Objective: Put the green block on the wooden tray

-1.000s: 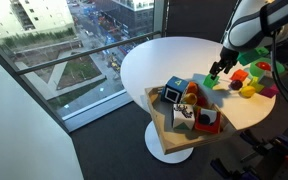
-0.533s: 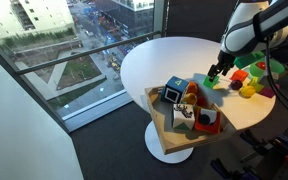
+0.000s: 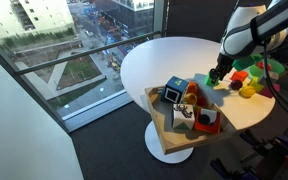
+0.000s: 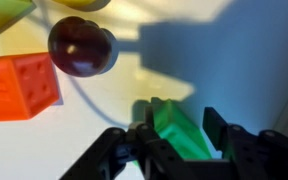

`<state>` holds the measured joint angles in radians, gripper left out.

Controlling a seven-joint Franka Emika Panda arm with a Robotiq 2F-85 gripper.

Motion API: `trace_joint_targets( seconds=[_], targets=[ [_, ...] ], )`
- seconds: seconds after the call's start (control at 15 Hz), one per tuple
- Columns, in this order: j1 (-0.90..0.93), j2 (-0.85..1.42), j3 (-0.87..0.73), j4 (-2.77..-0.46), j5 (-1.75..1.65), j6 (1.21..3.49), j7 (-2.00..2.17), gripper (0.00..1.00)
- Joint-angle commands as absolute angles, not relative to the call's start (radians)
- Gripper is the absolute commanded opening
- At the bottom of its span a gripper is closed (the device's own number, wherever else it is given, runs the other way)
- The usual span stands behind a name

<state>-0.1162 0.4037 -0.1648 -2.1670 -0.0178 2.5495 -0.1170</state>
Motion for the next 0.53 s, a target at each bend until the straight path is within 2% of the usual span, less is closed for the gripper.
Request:
trace_joint_targets(
  seconds=[0.0,0.13,0.2,0.33,0.47],
  targets=[
    [-0.126,0.373,-0.158,-2.158,-0.034,2.516,-0.084,0.25],
    [-0.125,0.352,-0.156,-2.168,-0.033,2.515,-0.084,0.08],
    [-0.124,0.346,-0.156,-2.17,-0.034,2.515,-0.082,0.04],
    [-0.125,0.332,-0.154,-2.174,-0.032,2.509,-0.085,0.0],
    [-0.127,0.32,-0.15,-2.176,-0.028,2.498,-0.091,0.04]
  ],
)
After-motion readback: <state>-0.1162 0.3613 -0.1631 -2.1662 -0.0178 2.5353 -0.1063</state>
